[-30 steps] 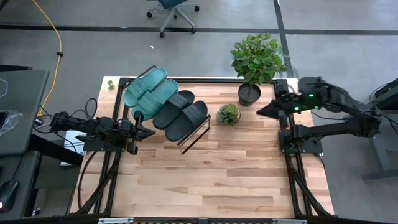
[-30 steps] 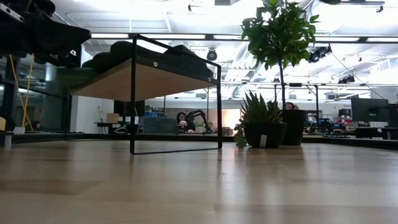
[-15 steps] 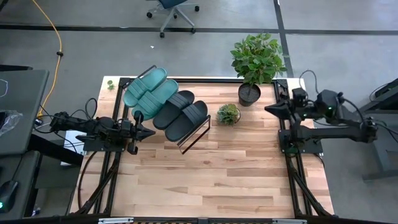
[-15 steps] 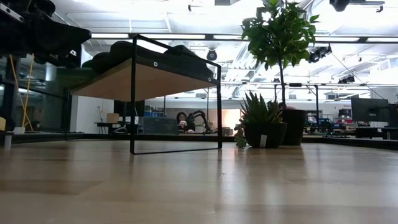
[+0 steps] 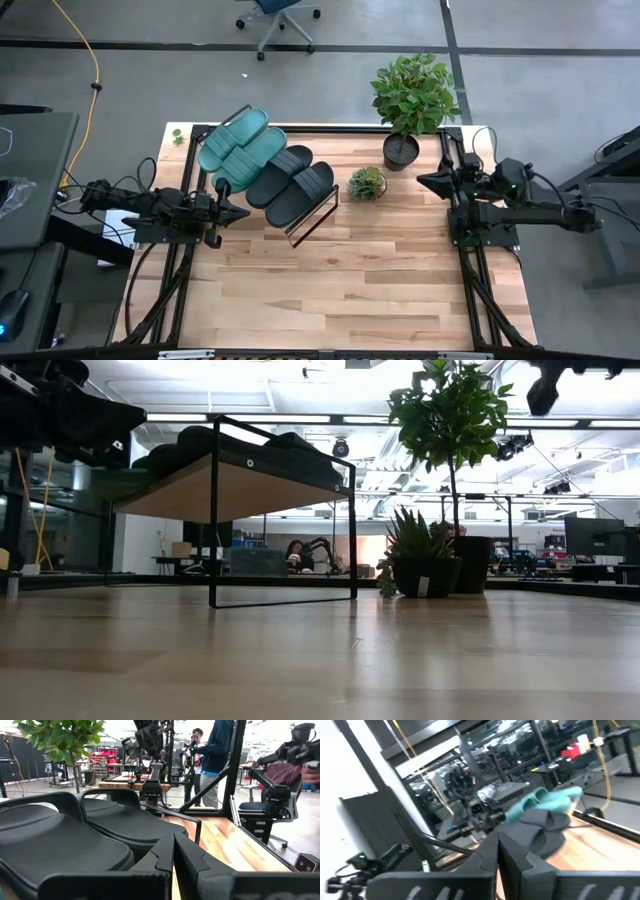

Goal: Pick and place slippers onto the shelf
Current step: Return to Home Position

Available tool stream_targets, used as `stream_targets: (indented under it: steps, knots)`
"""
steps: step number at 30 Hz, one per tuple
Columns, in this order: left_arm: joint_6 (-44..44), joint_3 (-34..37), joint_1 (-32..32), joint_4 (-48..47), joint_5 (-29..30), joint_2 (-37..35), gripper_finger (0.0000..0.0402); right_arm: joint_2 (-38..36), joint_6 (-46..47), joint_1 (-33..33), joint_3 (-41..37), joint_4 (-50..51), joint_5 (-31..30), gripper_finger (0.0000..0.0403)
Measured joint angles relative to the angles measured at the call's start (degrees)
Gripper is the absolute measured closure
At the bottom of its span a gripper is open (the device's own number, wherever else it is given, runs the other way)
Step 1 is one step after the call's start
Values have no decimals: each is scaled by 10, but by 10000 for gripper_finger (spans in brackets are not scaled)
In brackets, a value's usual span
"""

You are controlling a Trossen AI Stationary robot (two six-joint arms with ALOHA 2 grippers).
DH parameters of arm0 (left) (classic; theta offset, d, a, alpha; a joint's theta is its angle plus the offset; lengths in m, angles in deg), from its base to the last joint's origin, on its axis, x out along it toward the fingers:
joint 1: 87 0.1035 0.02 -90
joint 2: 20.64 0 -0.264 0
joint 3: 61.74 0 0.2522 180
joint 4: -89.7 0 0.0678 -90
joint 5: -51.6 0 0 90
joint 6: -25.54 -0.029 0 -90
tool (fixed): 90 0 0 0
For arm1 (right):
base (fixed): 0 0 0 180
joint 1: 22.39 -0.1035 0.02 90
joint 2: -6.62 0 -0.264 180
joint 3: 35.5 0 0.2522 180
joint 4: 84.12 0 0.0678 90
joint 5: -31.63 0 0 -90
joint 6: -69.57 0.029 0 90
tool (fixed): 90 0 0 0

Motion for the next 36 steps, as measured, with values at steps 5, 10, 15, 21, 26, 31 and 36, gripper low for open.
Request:
stream_targets:
  steps: [5, 10, 15, 21, 26, 31, 36]
  knots:
    - [0, 0, 0, 0, 0, 0, 401, -39, 4, 0, -55, -22, -12, 403]
    - [0, 0, 0, 0, 0, 0, 401, -67, -10, 0, -90, -30, -42, 403]
    - [0, 0, 0, 0, 0, 0, 401, -79, -40, 0, -124, -80, -47, 403]
    - [0, 0, 0, 0, 0, 0, 401, -79, -19, 0, -182, -148, -23, 403]
    - [0, 0, 0, 0, 0, 0, 401, -79, -5, 0, -220, -194, -19, 403]
    - [0, 0, 0, 0, 0, 0, 401, -78, -3, 0, -246, -220, -19, 403]
    - [0, 0, 0, 0, 0, 0, 401, -78, -36, 0, -247, -217, -25, 403]
